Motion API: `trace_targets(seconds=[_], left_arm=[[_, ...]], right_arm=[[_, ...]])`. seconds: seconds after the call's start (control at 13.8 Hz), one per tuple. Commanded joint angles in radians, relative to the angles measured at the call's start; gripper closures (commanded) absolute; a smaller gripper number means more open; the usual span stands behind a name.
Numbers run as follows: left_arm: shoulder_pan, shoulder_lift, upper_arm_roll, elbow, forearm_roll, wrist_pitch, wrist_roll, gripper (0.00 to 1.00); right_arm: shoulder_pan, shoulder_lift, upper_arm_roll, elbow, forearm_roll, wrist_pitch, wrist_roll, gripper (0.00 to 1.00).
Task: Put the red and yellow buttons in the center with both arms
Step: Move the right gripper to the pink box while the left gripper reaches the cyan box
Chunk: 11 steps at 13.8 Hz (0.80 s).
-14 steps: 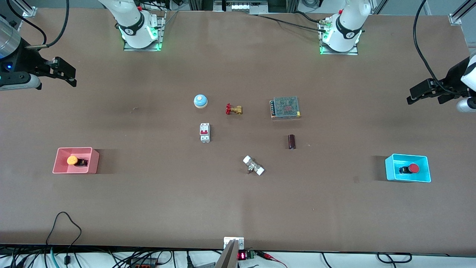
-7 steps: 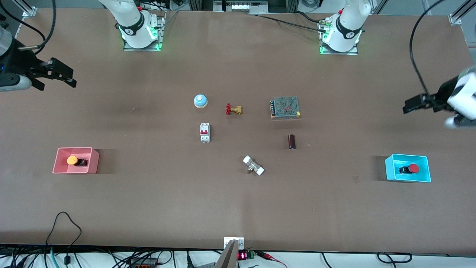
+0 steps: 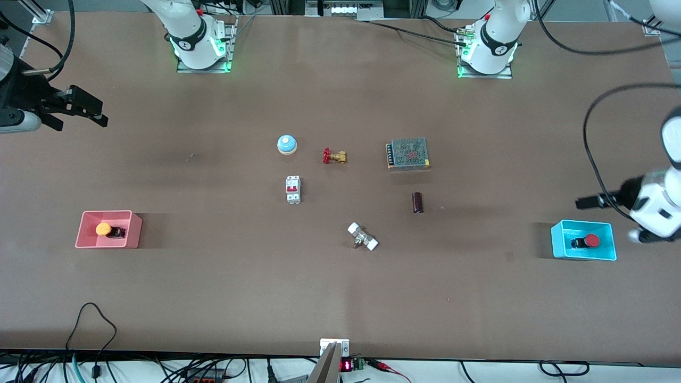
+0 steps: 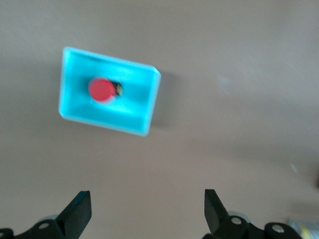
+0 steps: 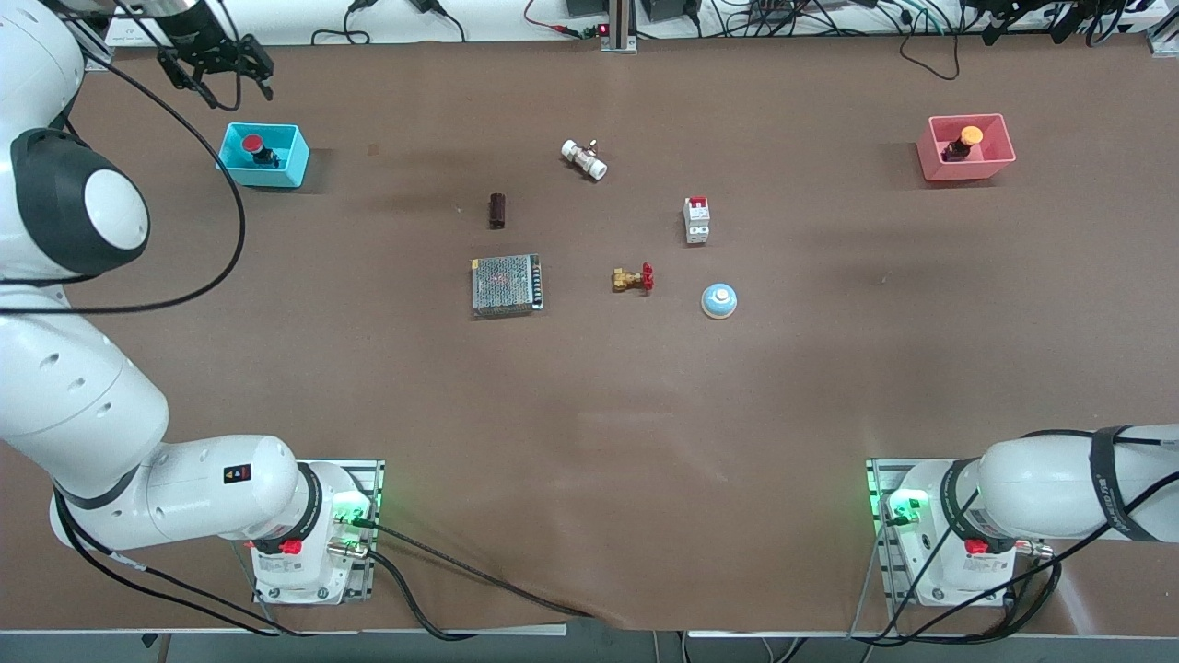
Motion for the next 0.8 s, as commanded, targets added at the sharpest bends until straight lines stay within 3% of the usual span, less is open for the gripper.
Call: trace_targets(seconds=[0.0, 0.29, 0.72], left_arm=[[0.049, 0.122, -0.003, 0.071, 0.005, 0.120, 0.070, 0.00], [0.088, 0.196, -0.004, 0.060, 0.003, 0.269, 0.199, 0.00], [0.083, 0.225, -0.004, 0.039, 0.006, 0.289, 0.239, 0.00]], right_arm=[[-0.009, 0.009, 0.003, 0.010, 0.019, 0.015, -0.017, 0.00], [-0.010, 0.128, 0.003, 0.010, 0.007, 0.017, -0.062, 0.00], [-0.142, 0.403, 0.008, 0.009, 0.008, 0.403, -0.370, 0.00]])
